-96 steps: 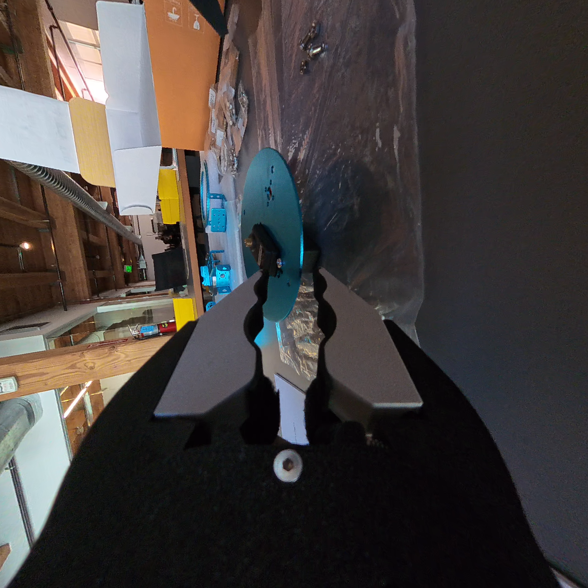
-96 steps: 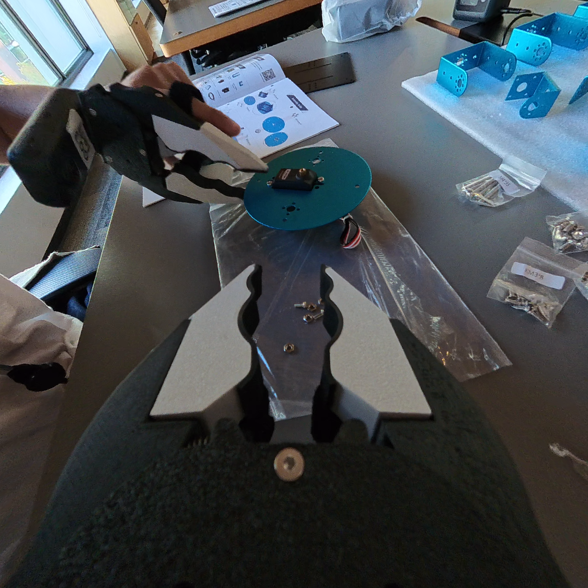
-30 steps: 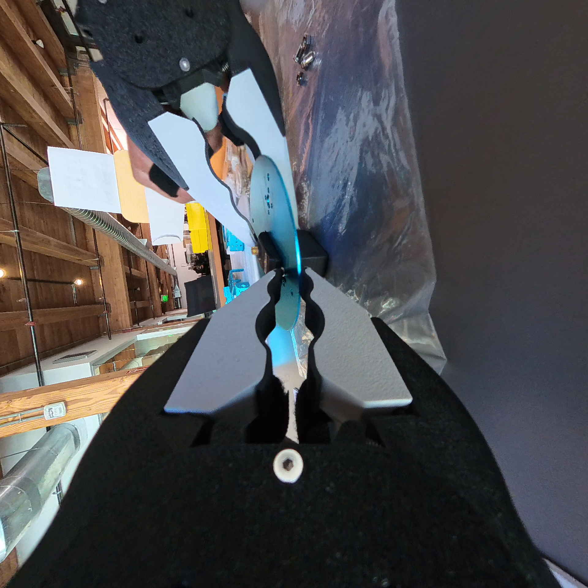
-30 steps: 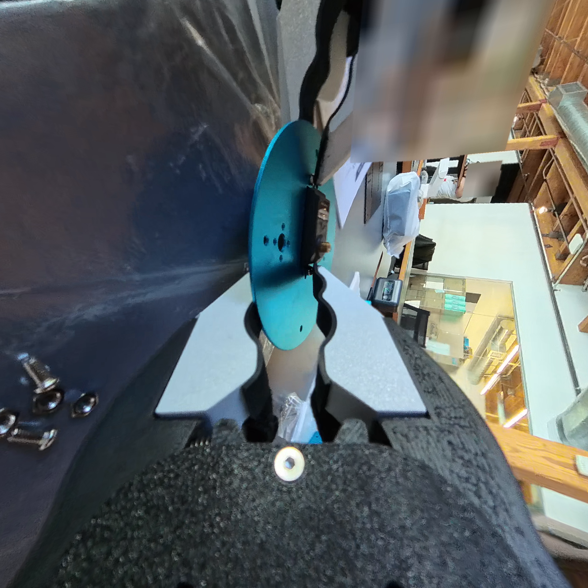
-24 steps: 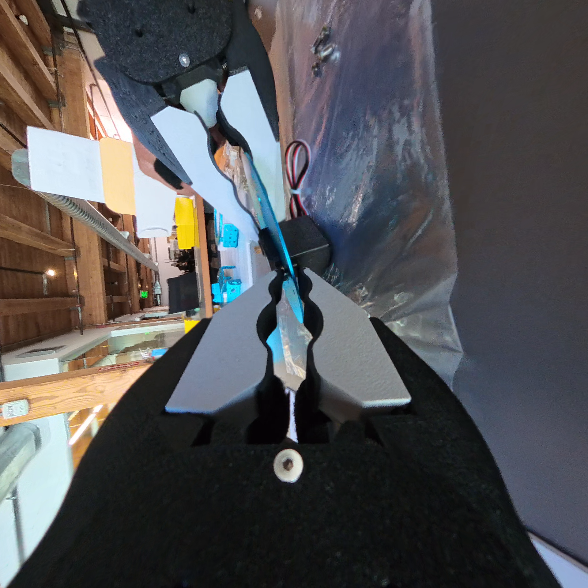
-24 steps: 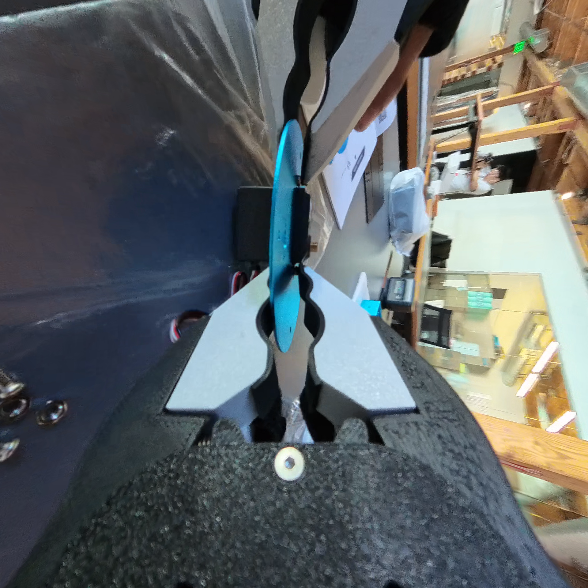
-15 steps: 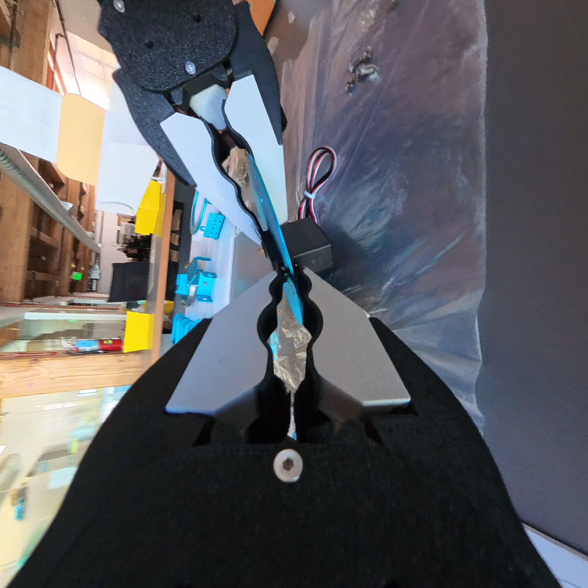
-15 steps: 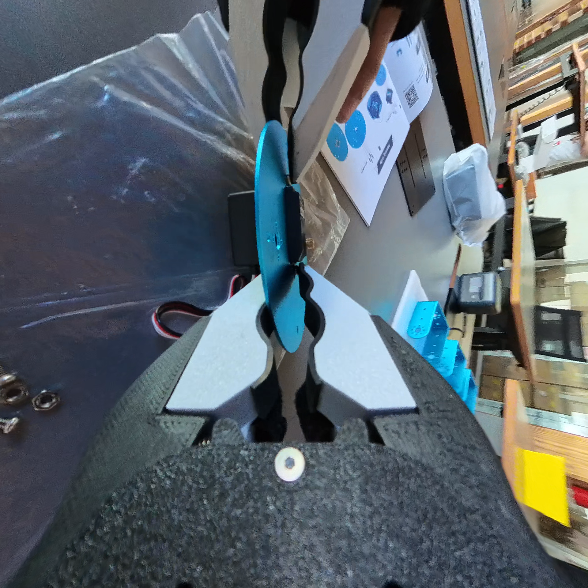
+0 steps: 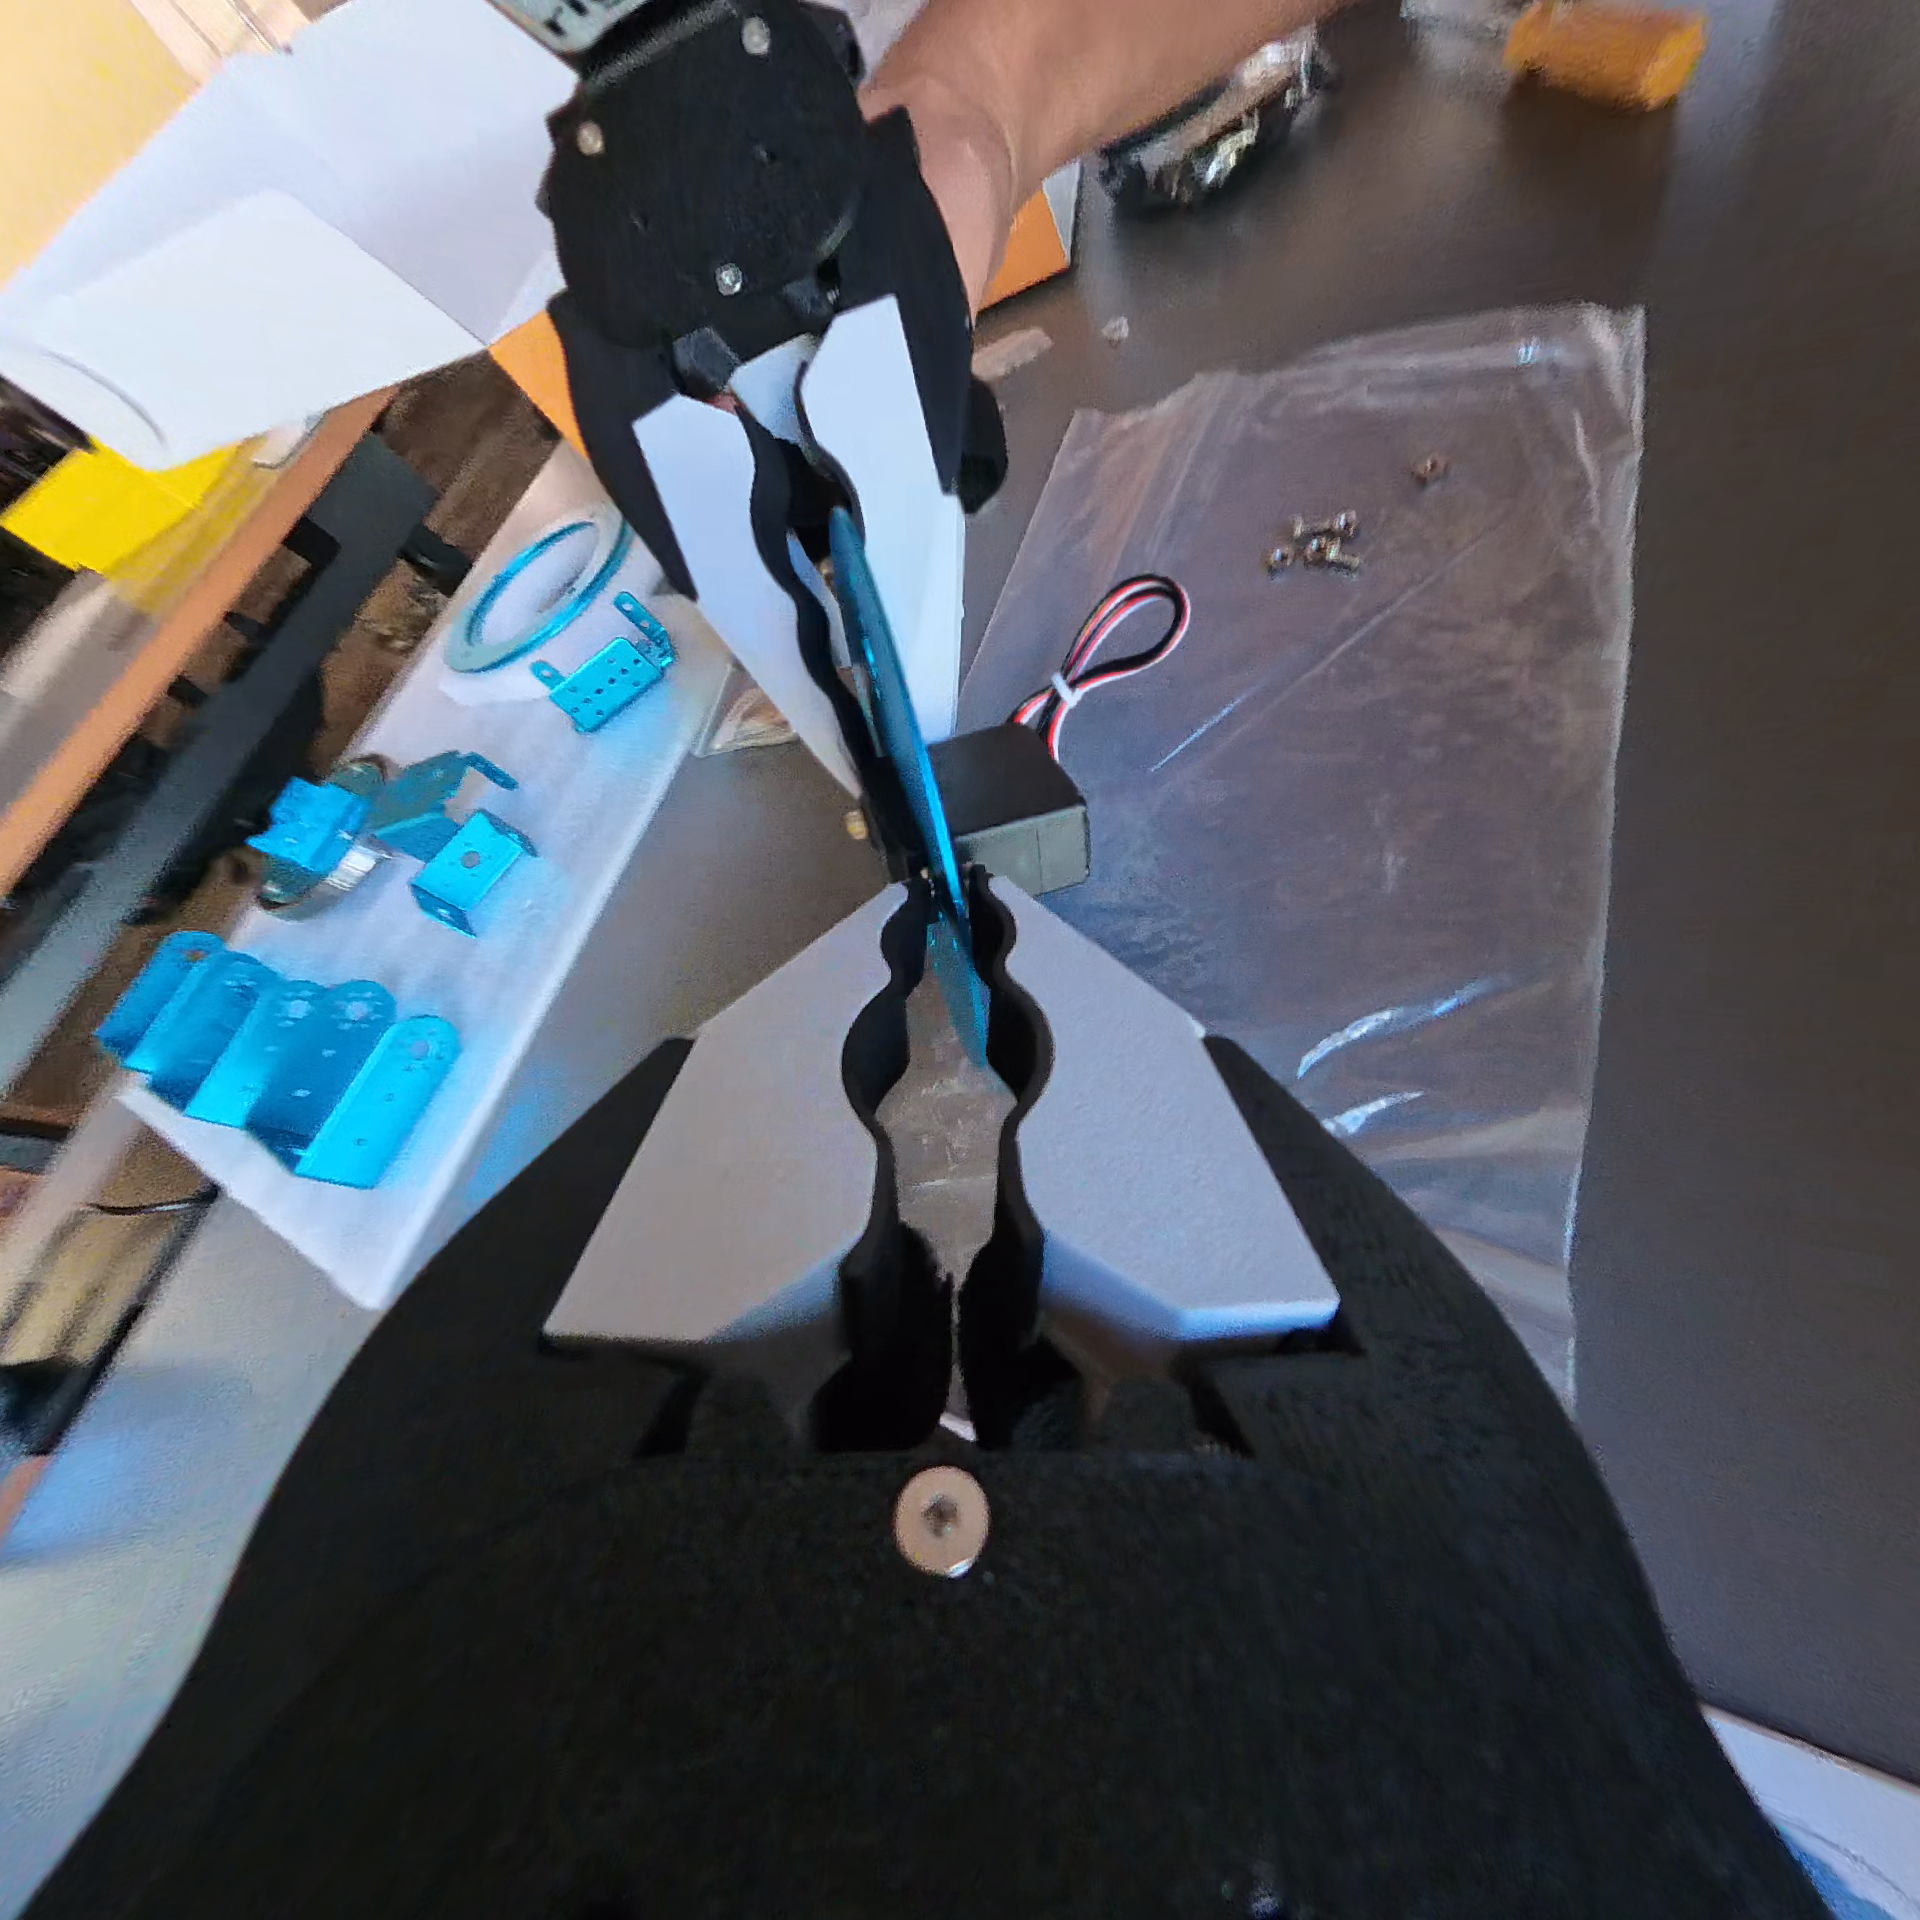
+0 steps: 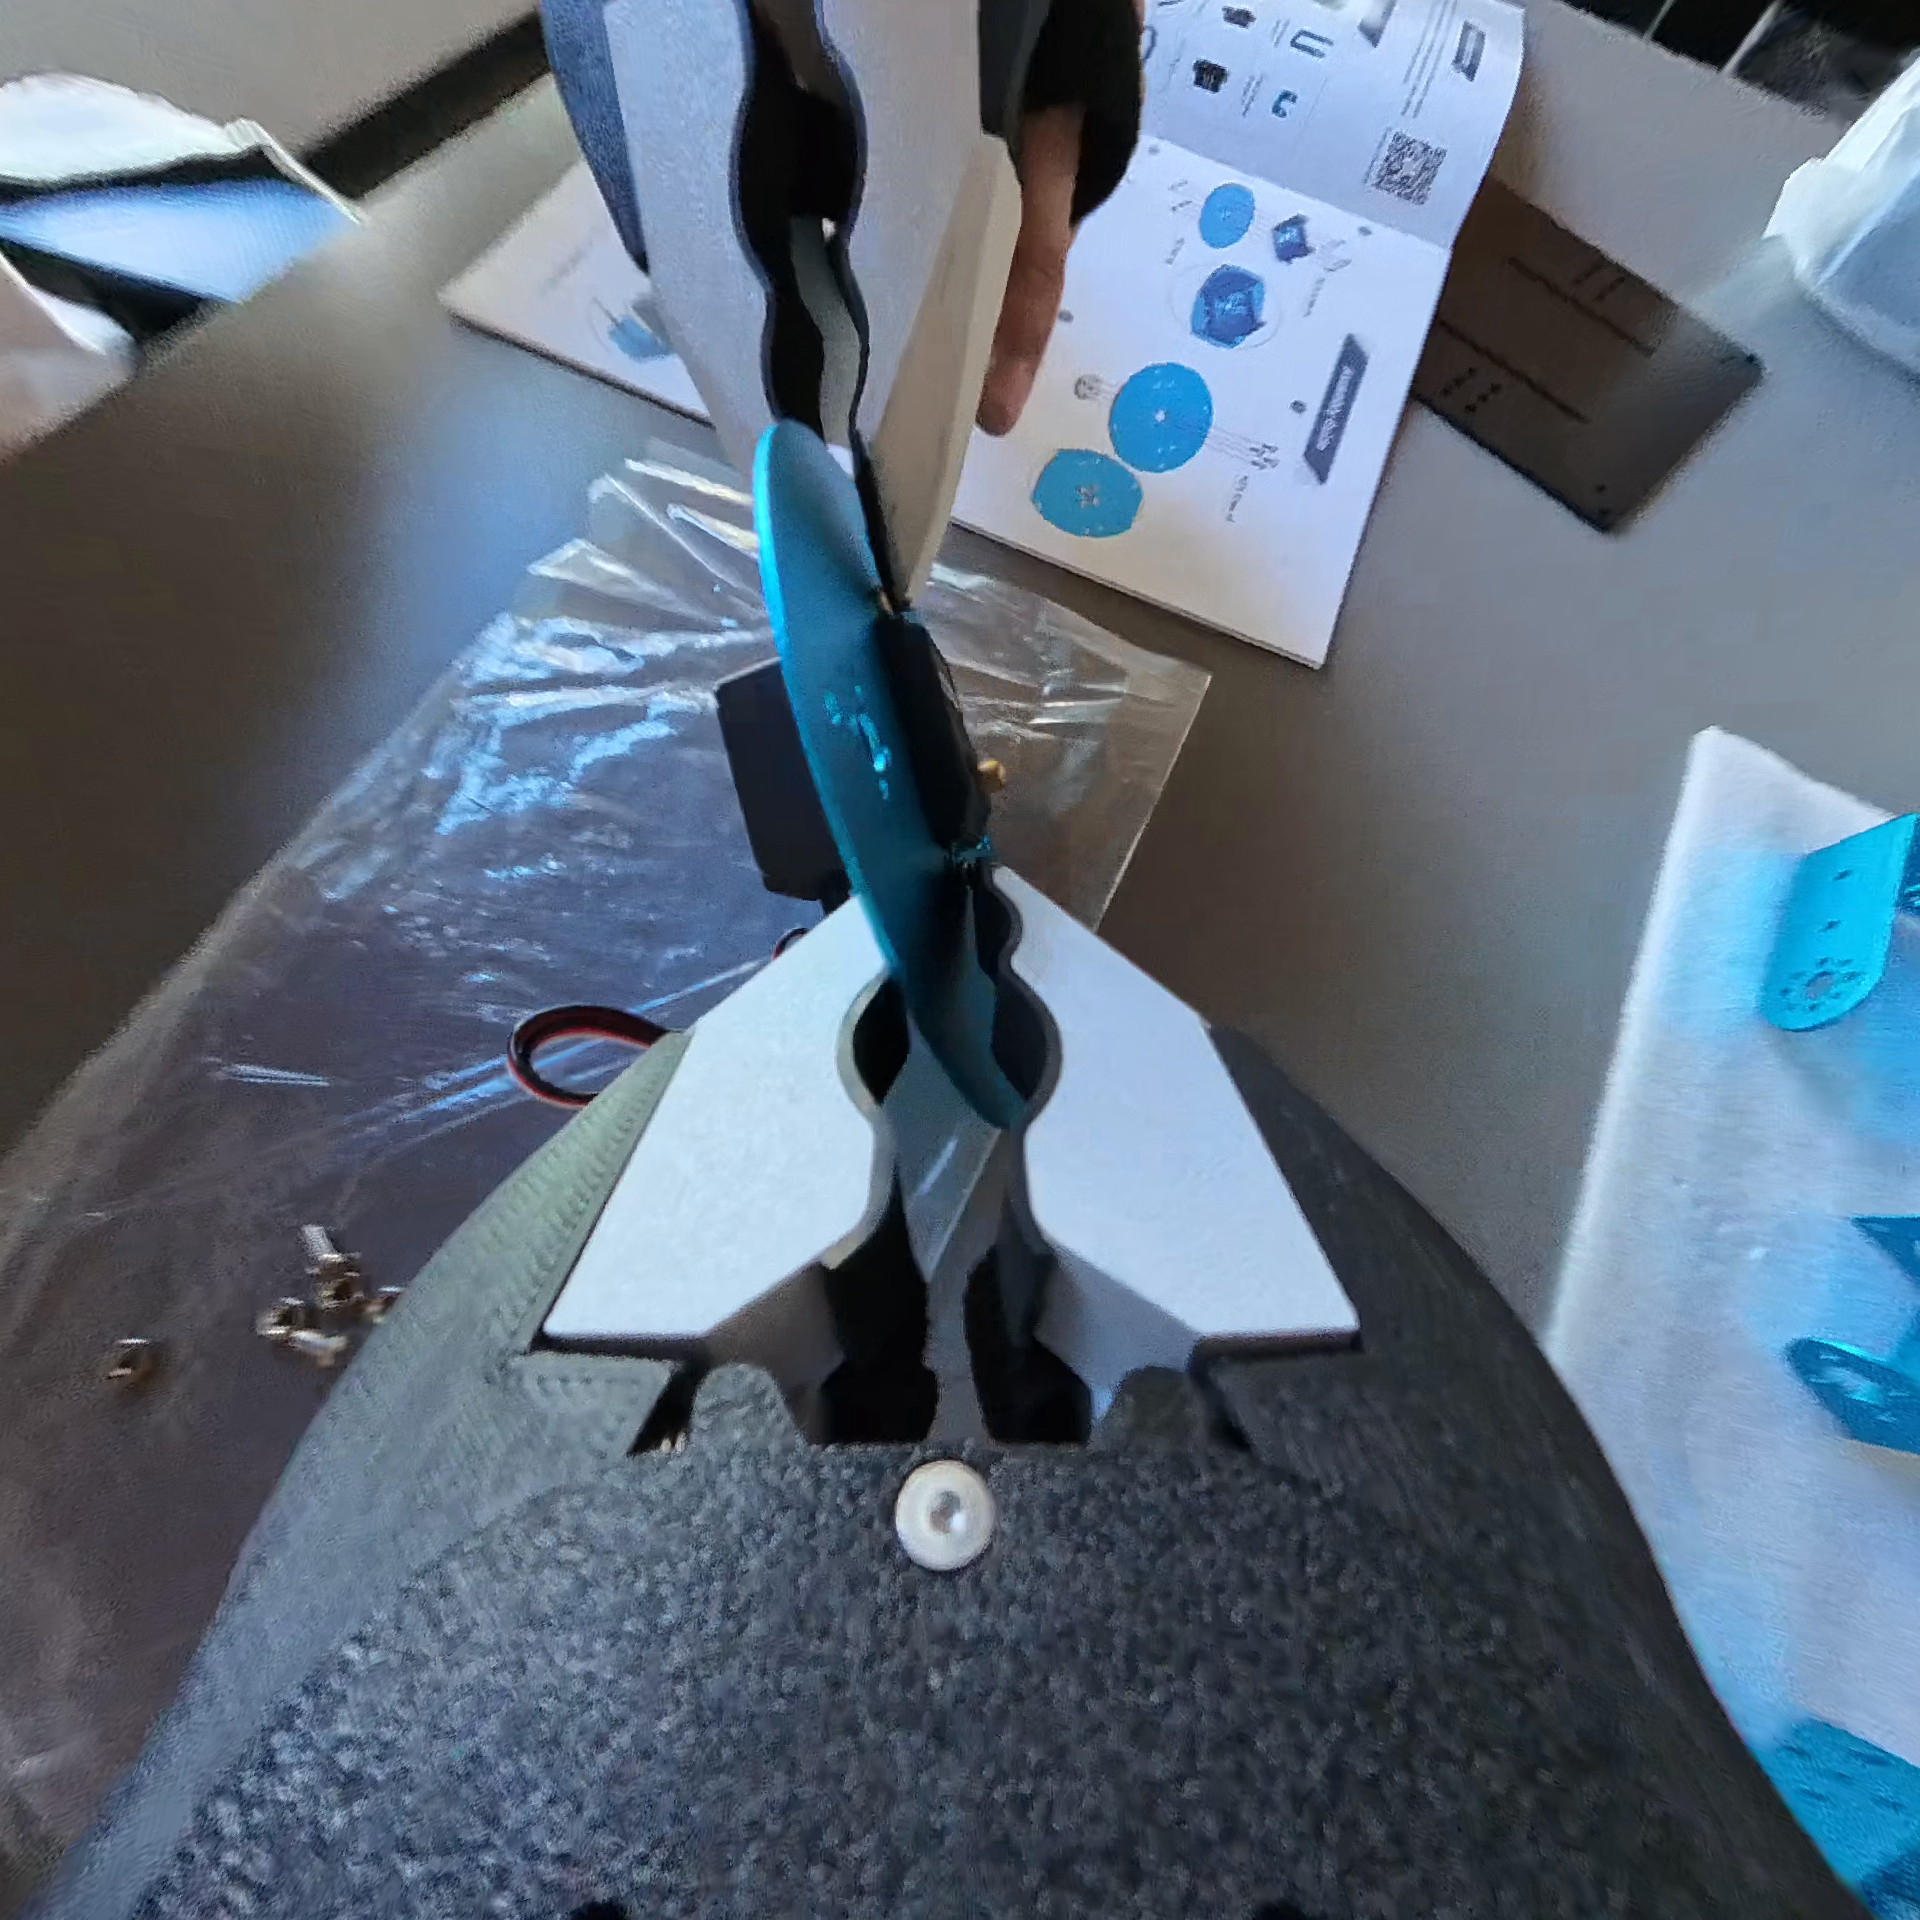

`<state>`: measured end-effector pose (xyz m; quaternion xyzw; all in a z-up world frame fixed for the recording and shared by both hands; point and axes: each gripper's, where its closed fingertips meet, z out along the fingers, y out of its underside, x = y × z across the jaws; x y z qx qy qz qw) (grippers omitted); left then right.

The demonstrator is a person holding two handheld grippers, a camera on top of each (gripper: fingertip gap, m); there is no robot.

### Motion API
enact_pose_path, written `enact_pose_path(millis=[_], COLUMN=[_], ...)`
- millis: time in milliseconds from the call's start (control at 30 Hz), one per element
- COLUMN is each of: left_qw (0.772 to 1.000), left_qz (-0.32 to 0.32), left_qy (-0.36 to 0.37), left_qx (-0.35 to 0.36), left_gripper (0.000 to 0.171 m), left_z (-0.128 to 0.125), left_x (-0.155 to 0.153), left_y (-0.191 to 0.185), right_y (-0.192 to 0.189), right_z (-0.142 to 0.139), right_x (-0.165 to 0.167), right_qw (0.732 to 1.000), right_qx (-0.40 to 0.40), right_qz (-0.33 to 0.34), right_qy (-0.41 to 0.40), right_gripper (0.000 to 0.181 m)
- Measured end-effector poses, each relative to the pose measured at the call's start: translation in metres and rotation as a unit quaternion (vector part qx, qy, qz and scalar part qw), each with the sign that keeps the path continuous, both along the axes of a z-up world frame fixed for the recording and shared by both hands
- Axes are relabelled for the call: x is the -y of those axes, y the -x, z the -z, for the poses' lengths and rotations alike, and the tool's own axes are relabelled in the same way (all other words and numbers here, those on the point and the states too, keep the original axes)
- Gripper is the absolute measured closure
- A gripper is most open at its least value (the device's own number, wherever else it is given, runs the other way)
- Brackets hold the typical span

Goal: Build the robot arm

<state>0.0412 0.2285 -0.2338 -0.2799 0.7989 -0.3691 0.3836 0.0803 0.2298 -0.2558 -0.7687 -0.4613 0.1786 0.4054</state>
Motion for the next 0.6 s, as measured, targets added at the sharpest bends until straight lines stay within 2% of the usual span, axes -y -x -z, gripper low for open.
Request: enact_pose_path(millis=[133, 233, 333, 433, 533, 600], left_qw=[0.990, 0.962, 0.919, 0.859, 0.809, 0.786], left_qz=[0.013, 0.029, 0.028, 0.028, 0.031, 0.032], left_qy=[0.140, 0.266, 0.388, 0.504, 0.579, 0.610], left_qx=[-0.034, -0.055, -0.072, -0.087, -0.096, -0.096], left_gripper=[0.166, 0.166, 0.166, 0.166, 0.167, 0.166], left_z=[-0.018, -0.039, -0.055, -0.064, -0.067, -0.067], left_x=[0.000, 0.007, 0.009, 0.011, 0.016, 0.021], left_y=[0.003, 0.009, 0.013, 0.020, 0.029, 0.035], right_y=[0.006, 0.015, 0.020, 0.027, 0.036, 0.043], right_z=[-0.016, -0.038, -0.061, -0.077, -0.082, -0.084], right_x=[0.010, 0.026, 0.032, 0.037, 0.044, 0.051], right_qw=[0.987, 0.934, 0.889, 0.850, 0.823, 0.812], right_qx=[-0.103, -0.218, -0.315, -0.388, -0.427, -0.444], right_qz=[0.004, 0.004, -0.009, -0.010, 0.000, 0.007], right_qy=[0.125, 0.283, 0.333, 0.357, 0.375, 0.379], right_gripper=[0.174, 0.174, 0.174, 0.174, 0.174, 0.174])
